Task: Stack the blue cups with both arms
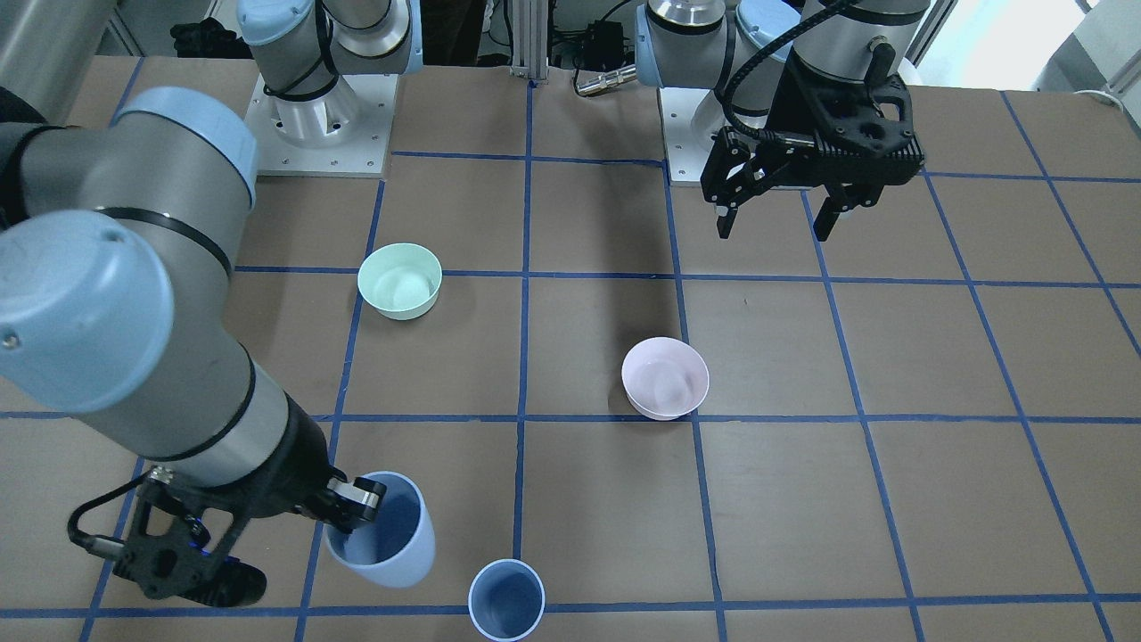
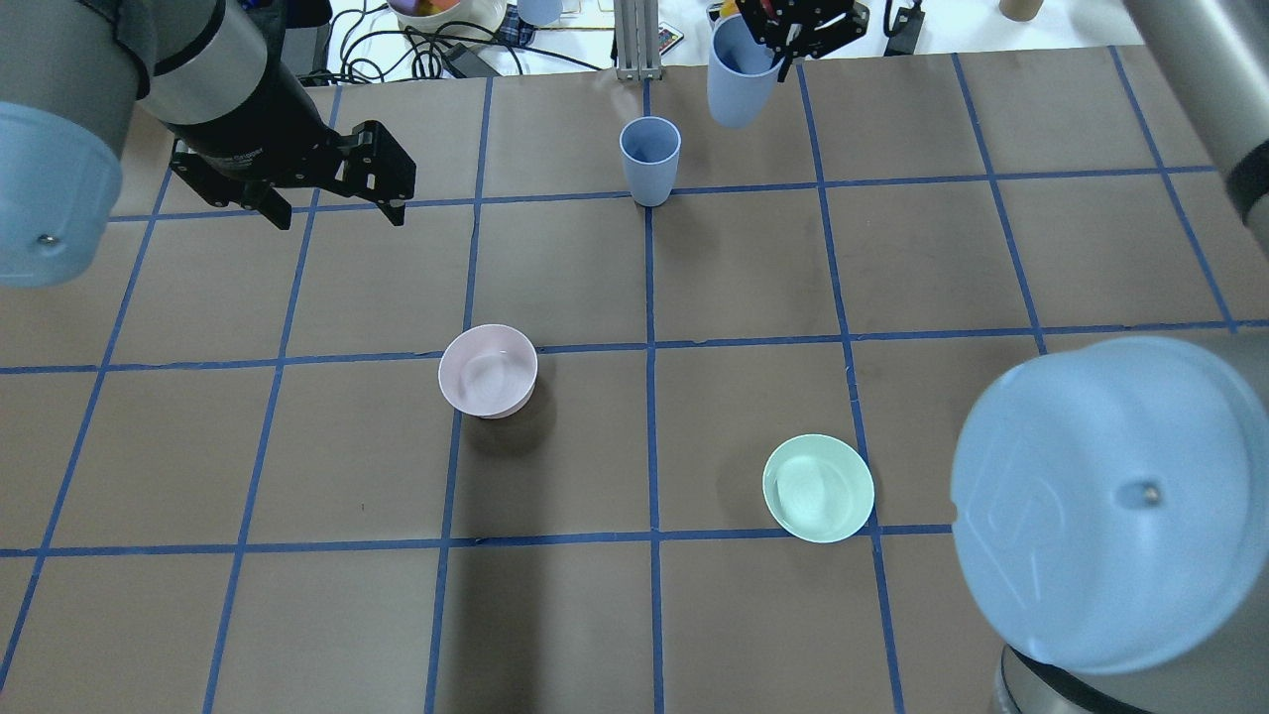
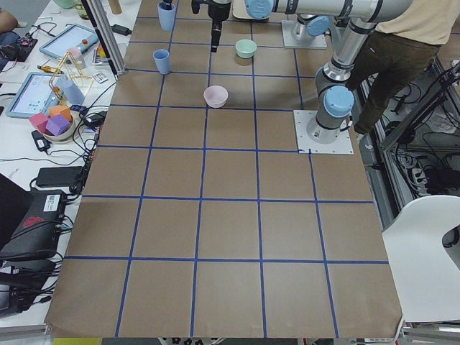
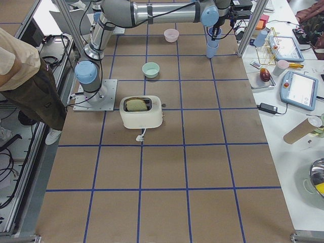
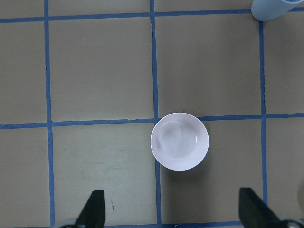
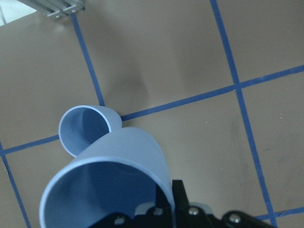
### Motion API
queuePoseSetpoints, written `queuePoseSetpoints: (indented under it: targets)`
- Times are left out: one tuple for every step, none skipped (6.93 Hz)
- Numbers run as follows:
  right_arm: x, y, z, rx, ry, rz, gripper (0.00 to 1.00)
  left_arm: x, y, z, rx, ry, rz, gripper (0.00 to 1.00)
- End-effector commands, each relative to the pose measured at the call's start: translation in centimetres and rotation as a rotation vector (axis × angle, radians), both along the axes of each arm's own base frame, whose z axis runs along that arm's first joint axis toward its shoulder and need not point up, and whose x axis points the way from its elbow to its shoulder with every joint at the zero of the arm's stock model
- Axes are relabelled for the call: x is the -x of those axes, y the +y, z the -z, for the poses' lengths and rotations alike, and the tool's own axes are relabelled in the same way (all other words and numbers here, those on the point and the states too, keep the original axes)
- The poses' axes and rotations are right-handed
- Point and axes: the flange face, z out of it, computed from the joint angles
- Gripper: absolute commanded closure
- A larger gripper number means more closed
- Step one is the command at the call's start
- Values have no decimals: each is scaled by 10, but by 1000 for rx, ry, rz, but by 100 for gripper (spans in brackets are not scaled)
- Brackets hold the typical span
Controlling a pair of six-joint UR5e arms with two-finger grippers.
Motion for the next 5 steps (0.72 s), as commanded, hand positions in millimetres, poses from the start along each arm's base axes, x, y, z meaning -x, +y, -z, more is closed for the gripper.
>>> queuePoseSetpoints:
  targets:
    - [-63,-10,25,-20,12,-22,100,0,0,0,1,-1,-1,0]
    - [-67,-16,34,-18,29,-35,100,0,0,0,1,-1,-1,0]
    - [-67,-18,38,-17,29,-38,100,0,0,0,1,-1,-1,0]
    - [-70,-28,49,-3,22,-38,100,-1,0,0,1,-1,-1,0]
    - [-72,-36,52,4,15,-28,100,-1,1,1,-1,-1,-1,0]
